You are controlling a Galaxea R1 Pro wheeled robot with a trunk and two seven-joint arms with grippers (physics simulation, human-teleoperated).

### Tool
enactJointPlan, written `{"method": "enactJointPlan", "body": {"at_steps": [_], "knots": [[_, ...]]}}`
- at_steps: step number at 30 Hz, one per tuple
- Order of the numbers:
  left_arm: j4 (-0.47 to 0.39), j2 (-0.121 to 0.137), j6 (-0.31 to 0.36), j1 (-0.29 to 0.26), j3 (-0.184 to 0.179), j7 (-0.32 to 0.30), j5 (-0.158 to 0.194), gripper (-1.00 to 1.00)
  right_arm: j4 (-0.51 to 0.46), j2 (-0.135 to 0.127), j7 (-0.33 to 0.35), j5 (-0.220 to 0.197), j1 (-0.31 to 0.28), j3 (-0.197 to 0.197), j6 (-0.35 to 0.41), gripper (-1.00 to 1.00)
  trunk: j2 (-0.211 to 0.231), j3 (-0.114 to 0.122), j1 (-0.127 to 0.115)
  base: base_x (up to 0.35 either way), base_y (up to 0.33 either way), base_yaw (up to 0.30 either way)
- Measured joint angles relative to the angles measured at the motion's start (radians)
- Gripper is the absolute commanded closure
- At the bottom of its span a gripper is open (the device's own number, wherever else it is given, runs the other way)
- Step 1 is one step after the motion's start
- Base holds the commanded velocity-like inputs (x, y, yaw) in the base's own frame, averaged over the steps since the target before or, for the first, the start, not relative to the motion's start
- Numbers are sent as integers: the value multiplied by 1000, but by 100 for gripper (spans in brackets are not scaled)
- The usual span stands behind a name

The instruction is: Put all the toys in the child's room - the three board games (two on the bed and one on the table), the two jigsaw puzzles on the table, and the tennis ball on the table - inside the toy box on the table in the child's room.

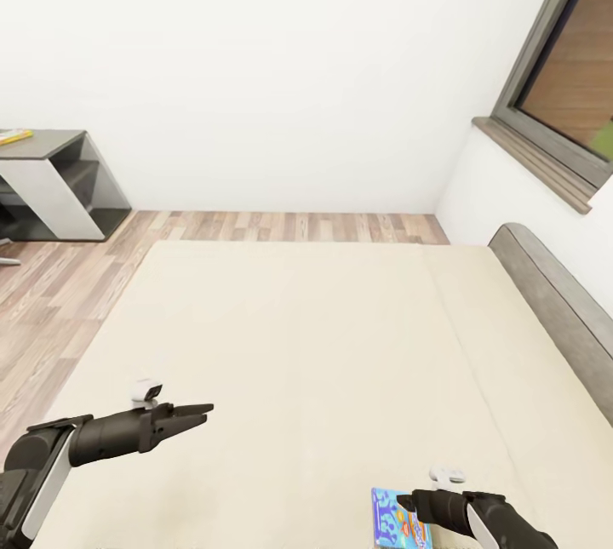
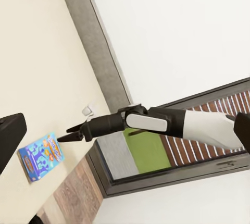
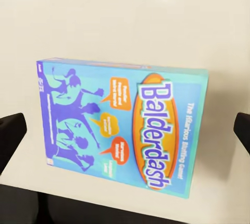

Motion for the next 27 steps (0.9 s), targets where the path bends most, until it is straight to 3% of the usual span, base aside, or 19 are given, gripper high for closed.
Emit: {"method": "enactJointPlan", "body": {"at_steps": [21,27], "knots": [[0,-1,0,0,-1,10,-19,-100,0,0,0,-1,0,-1,-4,-100,0,-33,0,0,0,0],[0,-1,0,0,-2,12,-20,-100,0,1,0,-2,0,-2,-42,-100,0,-35,0,0,0,0]]}}
